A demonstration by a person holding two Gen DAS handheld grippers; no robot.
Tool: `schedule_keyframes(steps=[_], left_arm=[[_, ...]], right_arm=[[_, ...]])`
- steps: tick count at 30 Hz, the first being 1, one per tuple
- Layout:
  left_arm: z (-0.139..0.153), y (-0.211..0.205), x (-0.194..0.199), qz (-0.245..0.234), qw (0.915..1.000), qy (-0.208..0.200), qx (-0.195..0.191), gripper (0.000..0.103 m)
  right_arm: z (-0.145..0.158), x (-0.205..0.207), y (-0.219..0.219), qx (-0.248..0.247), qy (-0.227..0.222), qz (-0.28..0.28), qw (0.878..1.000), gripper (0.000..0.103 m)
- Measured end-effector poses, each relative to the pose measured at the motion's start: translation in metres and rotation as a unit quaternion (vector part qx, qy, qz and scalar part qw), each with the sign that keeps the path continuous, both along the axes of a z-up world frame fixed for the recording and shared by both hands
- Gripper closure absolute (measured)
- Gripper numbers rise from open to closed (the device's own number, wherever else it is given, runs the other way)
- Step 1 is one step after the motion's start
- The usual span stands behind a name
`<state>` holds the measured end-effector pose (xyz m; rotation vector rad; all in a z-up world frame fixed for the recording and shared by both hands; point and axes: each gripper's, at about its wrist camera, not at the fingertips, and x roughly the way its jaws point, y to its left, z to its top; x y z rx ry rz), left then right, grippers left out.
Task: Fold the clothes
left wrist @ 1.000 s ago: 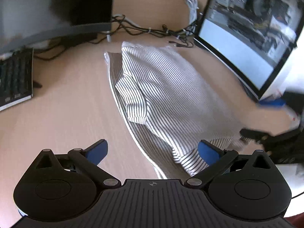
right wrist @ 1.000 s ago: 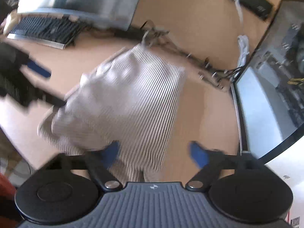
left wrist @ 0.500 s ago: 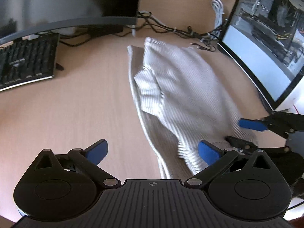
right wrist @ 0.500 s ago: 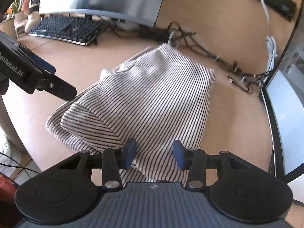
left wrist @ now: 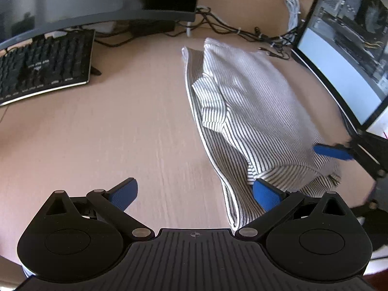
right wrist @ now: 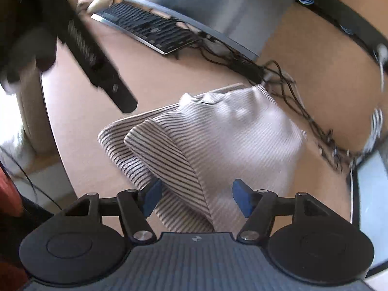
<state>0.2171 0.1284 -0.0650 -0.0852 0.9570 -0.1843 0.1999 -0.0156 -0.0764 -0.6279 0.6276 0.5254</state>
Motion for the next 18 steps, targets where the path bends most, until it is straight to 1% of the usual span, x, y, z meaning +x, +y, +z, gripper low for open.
schedule_keyframes(steps=[1,2,3,4,5,7,8,10,11,12,14,16,17,18], left_arm=[[0.001,0.0,-0.002,-0.004,1.0,-0.001,0.002,0.0],[0.002,0.001,-0.004,-0.007,1.0,-0.003,0.005,0.0],[0.002,0.001,-0.007,-0.008,0.9999,-0.003,0.006,0.0],[0.002,0.003,-0.008,-0.009,0.9999,-0.002,0.005,0.0],[0.001,0.005,-0.009,-0.009,0.9999,-0.001,0.004,0.0],[-0.002,0.008,-0.01,-0.006,1.0,0.005,0.001,0.0],[-0.004,0.009,-0.01,-0.005,0.9999,0.01,0.001,0.0],[-0.009,0.011,-0.009,-0.002,0.9998,0.02,0.002,0.0],[-0.01,0.011,-0.009,-0.002,0.9997,0.023,0.003,0.0],[-0.011,0.012,-0.008,-0.001,0.9997,0.025,0.005,0.0],[-0.011,0.013,-0.007,-0.003,0.9996,0.026,0.005,0.0],[-0.01,0.014,-0.005,-0.007,0.9996,0.026,0.002,0.0],[-0.01,0.014,-0.005,-0.009,0.9996,0.025,0.001,0.0],[-0.009,0.013,-0.005,-0.011,0.9996,0.025,0.0,0.0]], right_arm=[[0.002,0.004,0.0,0.011,0.006,-0.006,1.0,0.045],[0.007,0.012,-0.005,0.045,0.031,-0.027,0.998,0.056],[0.013,0.022,-0.015,0.091,0.064,-0.058,0.992,0.058],[0.018,0.032,-0.024,0.138,0.097,-0.088,0.982,0.059],[0.022,0.041,-0.033,0.173,0.122,-0.111,0.971,0.06],[0.023,0.052,-0.048,0.221,0.156,-0.141,0.952,0.06],[0.023,0.054,-0.049,0.225,0.162,-0.142,0.95,0.06],[0.018,0.044,-0.036,0.184,0.153,-0.109,0.965,0.057],[0.016,0.037,-0.027,0.156,0.146,-0.086,0.973,0.052],[0.015,0.03,-0.02,0.135,0.139,-0.068,0.979,0.045],[0.016,0.022,-0.015,0.118,0.131,-0.048,0.983,0.04],[0.019,0.016,-0.014,0.104,0.118,-0.034,0.987,0.039],[0.019,0.012,-0.013,0.089,0.108,-0.023,0.99,0.038],[0.018,0.007,-0.01,0.069,0.095,-0.01,0.993,0.034]])
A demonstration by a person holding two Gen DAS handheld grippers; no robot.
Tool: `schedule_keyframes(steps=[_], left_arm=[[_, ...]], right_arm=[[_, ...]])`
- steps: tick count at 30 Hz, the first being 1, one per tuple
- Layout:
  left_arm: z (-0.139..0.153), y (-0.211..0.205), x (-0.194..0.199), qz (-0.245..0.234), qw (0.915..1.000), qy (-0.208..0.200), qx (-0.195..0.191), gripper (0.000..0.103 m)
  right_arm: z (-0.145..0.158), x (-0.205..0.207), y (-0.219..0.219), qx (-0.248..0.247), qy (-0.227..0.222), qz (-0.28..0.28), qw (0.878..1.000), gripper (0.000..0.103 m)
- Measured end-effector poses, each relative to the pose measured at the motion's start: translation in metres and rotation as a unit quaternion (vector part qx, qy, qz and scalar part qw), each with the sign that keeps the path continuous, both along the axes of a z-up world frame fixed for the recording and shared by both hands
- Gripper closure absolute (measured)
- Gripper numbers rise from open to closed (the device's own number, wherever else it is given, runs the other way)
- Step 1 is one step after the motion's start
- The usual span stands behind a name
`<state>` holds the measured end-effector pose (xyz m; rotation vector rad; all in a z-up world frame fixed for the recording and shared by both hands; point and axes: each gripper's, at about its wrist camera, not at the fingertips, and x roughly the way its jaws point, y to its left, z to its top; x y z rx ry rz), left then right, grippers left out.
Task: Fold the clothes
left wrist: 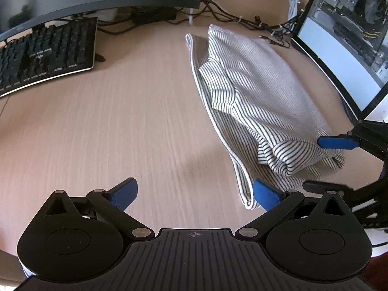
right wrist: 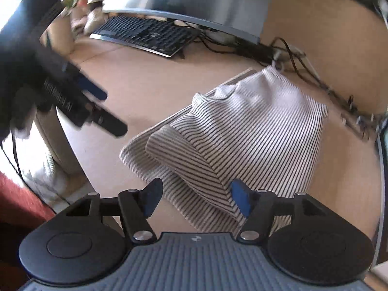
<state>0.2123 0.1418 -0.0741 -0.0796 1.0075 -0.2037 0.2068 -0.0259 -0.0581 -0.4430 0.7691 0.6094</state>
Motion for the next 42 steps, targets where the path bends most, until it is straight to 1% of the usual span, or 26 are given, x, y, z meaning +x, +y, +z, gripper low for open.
schedule_keyframes(steps=[3,6,8,10,11,12,13,14,16,18,19,20,22,23,24,26,28,29,30,32,35,38,39,40,41,42], left_arm=[[0.001,-0.004,0.0,-0.013,0.9999,-0.001,-0.005,0.0],[0.004,-0.008,0.0,-0.031,0.9995,-0.003,-0.011,0.0],[0.004,-0.011,-0.002,-0.04,0.9991,-0.003,-0.013,0.0],[0.004,-0.014,-0.004,-0.048,0.9988,-0.002,-0.012,0.0],[0.004,-0.016,-0.005,-0.052,0.9986,-0.001,-0.011,0.0],[0.003,-0.017,-0.006,-0.058,0.9983,-0.001,-0.01,0.0],[0.003,-0.018,-0.007,-0.064,0.9979,-0.001,-0.009,0.0],[0.002,-0.019,-0.008,-0.07,0.9975,-0.001,-0.008,0.0],[-0.002,-0.023,-0.009,-0.083,0.9966,0.004,-0.001,0.0],[-0.007,-0.028,-0.008,-0.093,0.9956,0.009,0.008,0.0],[-0.01,-0.032,-0.006,-0.096,0.9952,0.01,0.017,0.0],[-0.014,-0.036,-0.005,-0.099,0.9947,0.011,0.026,0.0],[-0.021,-0.046,0.001,-0.1,0.9937,0.004,0.05,0.0],[-0.022,-0.05,0.005,-0.1,0.9934,-0.005,0.056,0.0],[-0.023,-0.053,0.009,-0.1,0.993,-0.014,0.062,0.0],[-0.021,-0.059,0.016,-0.094,0.9933,-0.028,0.061,0.0],[-0.016,-0.057,0.025,-0.078,0.9956,-0.029,0.044,0.0],[-0.015,-0.055,0.029,-0.07,0.9969,-0.024,0.027,0.0],[-0.014,-0.052,0.033,-0.062,0.9978,-0.019,0.01,0.0],[-0.012,-0.048,0.038,-0.05,0.9986,-0.009,-0.018,0.0],[-0.013,-0.044,0.043,-0.036,0.9981,0.01,-0.048,0.0],[-0.014,-0.042,0.049,-0.028,0.9965,0.029,-0.073,0.0],[-0.014,-0.042,0.05,-0.029,0.9961,0.031,-0.078,0.0],[-0.014,-0.04,0.052,-0.033,0.9956,0.032,-0.082,0.0],[-0.012,-0.04,0.052,-0.04,0.9949,0.031,-0.087,0.0],[-0.008,-0.038,0.051,-0.051,0.9939,0.028,-0.094,0.0]], right_arm=[[-0.007,-0.015,0.011,-0.057,-0.038,0.05,0.996,0.03],[-0.015,-0.02,0.02,-0.092,-0.065,0.076,0.991,0.027],[-0.019,-0.018,0.023,-0.098,-0.078,0.075,0.989,0.027],[-0.019,-0.009,0.022,-0.088,-0.07,0.051,0.992,0.032],[-0.017,-0.001,0.019,-0.07,-0.053,0.03,0.996,0.04],[-0.012,0.009,0.013,-0.038,-0.028,0.001,0.999,0.042],[-0.007,0.019,0.005,-0.001,0.002,-0.029,1.0,0.042],[-0.003,0.029,-0.006,0.04,0.036,-0.06,0.997,0.043],[0.0,0.044,-0.024,0.104,0.087,-0.104,0.985,0.044],[0.0,0.051,-0.037,0.141,0.117,-0.127,0.975,0.044],[-0.001,0.053,-0.04,0.151,0.124,-0.132,0.972,0.044],[-0.002,0.053,-0.04,0.15,0.123,-0.131,0.972,0.044],[-0.003,0.05,-0.038,0.139,0.114,-0.126,0.976,0.044],[-0.003,0.047,-0.036,0.13,0.108,-0.121,0.978,0.044],[-0.002,0.045,-0.034,0.118,0.1,-0.115,0.981,0.044],[0.003,0.037,-0.028,0.089,0.074,-0.097,0.989,0.043],[0.008,0.02,-0.02,0.053,0.029,-0.071,0.996,0.036],[0.01,0.011,-0.017,0.032,0.001,-0.058,0.998,0.025],[0.008,0.002,-0.015,0.011,-0.028,-0.047,0.998,0.02],[-0.002,-0.007,-0.009,-0.026,-0.066,-0.035,0.997,0.02],[-0.02,-0.009,0.001,-0.07,-0.109,-0.035,0.991,0.02],[-0.037,-0.002,0.017,-0.137,-0.164,-0.035,0.976,0.023],[-0.04,0.0,0.022,-0.155,-0.182,-0.032,0.971,0.035],[-0.042,0.004,0.025,-0.167,-0.187,-0.027,0.968,0.046],[-0.039,0.008,0.025,-0.172,-0.182,-0.023,0.968,0.067],[-0.035,0.013,0.023,-0.176,-0.178,-0.022,0.968,0.071]])
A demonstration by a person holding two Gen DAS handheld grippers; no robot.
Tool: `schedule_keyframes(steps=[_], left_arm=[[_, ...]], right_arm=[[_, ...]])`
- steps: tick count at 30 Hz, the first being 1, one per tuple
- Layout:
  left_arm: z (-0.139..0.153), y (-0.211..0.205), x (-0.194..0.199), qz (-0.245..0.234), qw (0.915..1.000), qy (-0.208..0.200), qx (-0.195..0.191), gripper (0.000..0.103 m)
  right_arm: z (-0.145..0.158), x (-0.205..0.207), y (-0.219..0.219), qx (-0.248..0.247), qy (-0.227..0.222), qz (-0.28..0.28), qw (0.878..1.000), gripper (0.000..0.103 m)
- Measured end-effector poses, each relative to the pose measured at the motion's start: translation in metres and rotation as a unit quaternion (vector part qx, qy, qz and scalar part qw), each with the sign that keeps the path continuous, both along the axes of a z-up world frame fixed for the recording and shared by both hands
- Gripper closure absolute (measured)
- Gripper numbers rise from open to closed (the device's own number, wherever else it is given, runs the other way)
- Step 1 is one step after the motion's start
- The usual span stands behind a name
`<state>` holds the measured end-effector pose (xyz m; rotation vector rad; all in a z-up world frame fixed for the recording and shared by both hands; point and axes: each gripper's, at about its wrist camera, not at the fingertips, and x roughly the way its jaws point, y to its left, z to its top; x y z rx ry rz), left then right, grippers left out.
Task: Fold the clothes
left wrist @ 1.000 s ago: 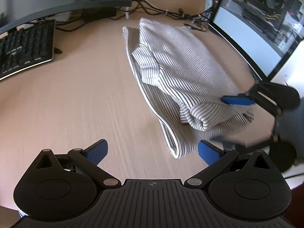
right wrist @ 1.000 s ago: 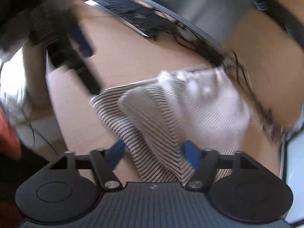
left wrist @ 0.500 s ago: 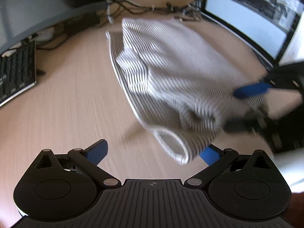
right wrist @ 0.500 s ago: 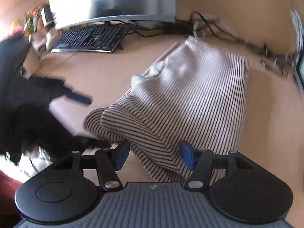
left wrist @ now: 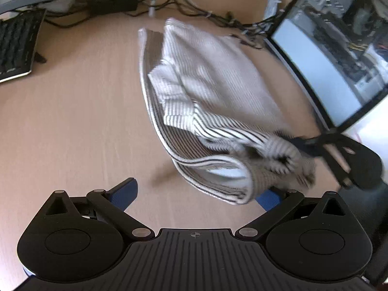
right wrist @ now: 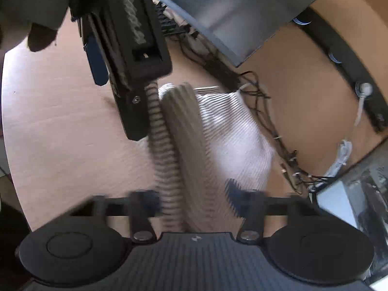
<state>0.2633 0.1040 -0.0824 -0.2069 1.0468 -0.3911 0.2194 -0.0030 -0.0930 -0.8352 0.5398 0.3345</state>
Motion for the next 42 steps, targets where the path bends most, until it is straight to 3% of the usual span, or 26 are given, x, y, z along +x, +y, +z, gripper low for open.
schedule_keyframes(steps=[5,8,11,12,15,19,21,23,25,29,30,31,33,35,36,37,38,42], left_arm=[[0.029,0.036,-0.004,-0.012,0.9962,-0.044,-0.075,0.0],[0.034,0.051,0.013,-0.012,0.9955,-0.068,-0.065,0.0],[0.03,0.049,0.029,-0.017,0.9947,-0.082,-0.06,0.015],[0.027,0.045,0.035,-0.027,0.9944,-0.081,-0.063,0.025],[0.019,0.025,0.053,-0.058,0.9924,-0.087,-0.065,0.034],[0.013,-0.005,0.075,-0.096,0.9862,-0.082,-0.107,0.05],[0.011,-0.023,0.087,-0.125,0.9809,-0.08,-0.126,0.056],[0.006,-0.039,0.098,-0.149,0.9794,-0.067,-0.119,0.061],[-0.002,-0.049,0.104,-0.169,0.9784,-0.059,-0.104,0.063],[-0.01,-0.054,0.111,-0.18,0.9773,-0.043,-0.104,0.063],[-0.011,-0.053,0.113,-0.177,0.9779,-0.038,-0.106,0.066],[-0.012,-0.051,0.116,-0.172,0.9785,-0.033,-0.108,0.075],[-0.015,-0.033,0.123,-0.136,0.9814,-0.012,-0.135,0.08],[-0.011,-0.01,0.125,-0.087,0.983,-0.003,-0.161,0.069],[-0.006,-0.002,0.122,-0.072,0.985,-0.01,-0.157,0.057],[-0.001,0.005,0.12,-0.058,0.9865,-0.016,-0.152,0.053],[0.006,0.011,0.115,-0.053,0.9867,-0.026,-0.152,0.05],[0.034,0.009,0.094,-0.084,0.9796,-0.057,-0.173,0.021]], right_arm=[[0.018,-0.001,-0.006,-0.068,0.019,0.025,0.997,0.077],[0.025,-0.016,-0.004,-0.103,0.066,0.047,0.991,0.078],[0.037,-0.04,-0.001,-0.138,0.114,0.057,0.982,0.078],[0.042,-0.049,-0.001,-0.15,0.125,0.057,0.979,0.078],[0.061,-0.071,-0.003,-0.193,0.141,0.066,0.969,0.079],[0.107,-0.077,-0.004,-0.257,0.144,0.109,0.949,0.079],[0.123,-0.07,-0.003,-0.299,0.143,0.156,0.93,0.079],[0.13,-0.056,0.0,-0.329,0.145,0.2,0.911,0.079],[0.133,-0.032,0.003,-0.323,0.159,0.228,0.905,0.078],[0.124,0.03,-0.005,-0.266,0.191,0.246,0.912,0.073],[0.116,0.046,-0.008,-0.254,0.198,0.242,0.915,0.071],[0.108,0.062,-0.011,-0.242,0.206,0.238,0.918,0.071],[0.09,0.084,-0.017,-0.225,0.215,0.232,0.921,0.069],[0.074,0.101,-0.022,-0.209,0.221,0.227,0.925,0.068],[0.071,0.103,-0.023,-0.199,0.222,0.225,0.928,0.068],[0.068,0.106,-0.025,-0.188,0.223,0.223,0.93,0.067],[0.067,0.107,-0.027,-0.179,0.221,0.221,0.933,0.067],[0.072,0.104,-0.037,-0.15,0.199,0.199,0.948,0.054]])
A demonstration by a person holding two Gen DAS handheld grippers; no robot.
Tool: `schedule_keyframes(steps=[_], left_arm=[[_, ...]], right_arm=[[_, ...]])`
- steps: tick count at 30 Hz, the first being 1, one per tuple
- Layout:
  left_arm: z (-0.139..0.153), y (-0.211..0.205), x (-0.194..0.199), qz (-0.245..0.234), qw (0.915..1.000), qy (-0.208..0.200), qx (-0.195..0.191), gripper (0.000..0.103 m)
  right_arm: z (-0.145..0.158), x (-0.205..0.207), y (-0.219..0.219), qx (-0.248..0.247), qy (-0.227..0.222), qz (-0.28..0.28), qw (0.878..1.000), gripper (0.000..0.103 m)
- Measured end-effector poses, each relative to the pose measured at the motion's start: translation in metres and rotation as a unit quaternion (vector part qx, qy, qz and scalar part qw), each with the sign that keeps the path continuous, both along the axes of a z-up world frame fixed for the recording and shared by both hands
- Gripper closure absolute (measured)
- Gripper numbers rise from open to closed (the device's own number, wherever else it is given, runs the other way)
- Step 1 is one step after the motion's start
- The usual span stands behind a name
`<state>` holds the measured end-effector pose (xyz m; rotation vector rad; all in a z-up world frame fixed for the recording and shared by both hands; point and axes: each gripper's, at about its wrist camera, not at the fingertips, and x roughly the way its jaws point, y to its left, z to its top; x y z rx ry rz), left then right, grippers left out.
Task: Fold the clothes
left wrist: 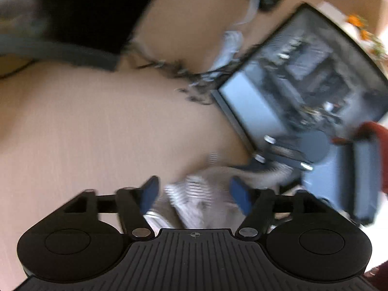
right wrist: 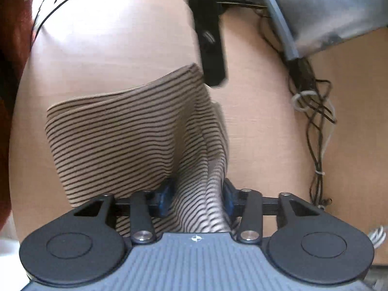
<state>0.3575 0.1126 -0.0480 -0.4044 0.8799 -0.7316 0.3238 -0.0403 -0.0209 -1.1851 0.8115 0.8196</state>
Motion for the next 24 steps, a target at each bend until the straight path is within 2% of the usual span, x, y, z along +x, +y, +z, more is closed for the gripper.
schedule_keyframes(steps=[3,6,7,9,12,16,17,18,20,22,24], left_arm=[[0.011,-0.028,-0.013,-0.029,0.9978,-0.04,0.044,0.018],[0.008,-0.055,-0.017,-0.056,0.9906,-0.07,0.103,0.021],[0.006,-0.062,-0.017,-0.062,0.9877,-0.076,0.122,0.024],[0.001,-0.066,-0.015,-0.062,0.9837,-0.082,0.148,0.026],[-0.004,-0.056,-0.014,-0.055,0.9835,-0.08,0.153,0.026],[-0.013,-0.05,-0.012,-0.046,0.9844,-0.068,0.155,0.025],[-0.017,-0.05,-0.01,-0.044,0.9841,-0.062,0.161,0.025],[-0.02,-0.051,-0.009,-0.042,0.9837,-0.056,0.166,0.026],[-0.024,-0.051,-0.006,-0.038,0.9824,-0.051,0.176,0.026],[-0.026,-0.051,-0.004,-0.036,0.9819,-0.045,0.18,0.026],[-0.027,-0.049,-0.002,-0.034,0.9822,-0.039,0.18,0.025]], right_arm=[[0.012,-0.007,-0.008,0.024,-0.024,-0.035,0.999,0.043],[0.031,-0.019,-0.02,0.056,-0.057,-0.073,0.994,0.035],[0.039,-0.022,-0.025,0.069,-0.069,-0.09,0.991,0.032],[0.054,-0.023,-0.036,0.121,-0.088,-0.141,0.979,0.02],[0.069,-0.019,-0.054,0.206,-0.112,-0.232,0.944,0.005],[0.039,0.012,-0.08,0.276,-0.137,-0.384,0.871,0.004],[0.026,0.016,-0.084,0.27,-0.137,-0.409,0.861,0.004],[0.013,0.02,-0.086,0.257,-0.136,-0.424,0.858,0.004],[-0.015,0.036,-0.081,0.229,-0.135,-0.422,0.867,0.002],[-0.027,0.05,-0.076,0.231,-0.138,-0.416,0.869,0.0],[-0.029,0.058,-0.078,0.245,-0.12,-0.427,0.862,0.0]])
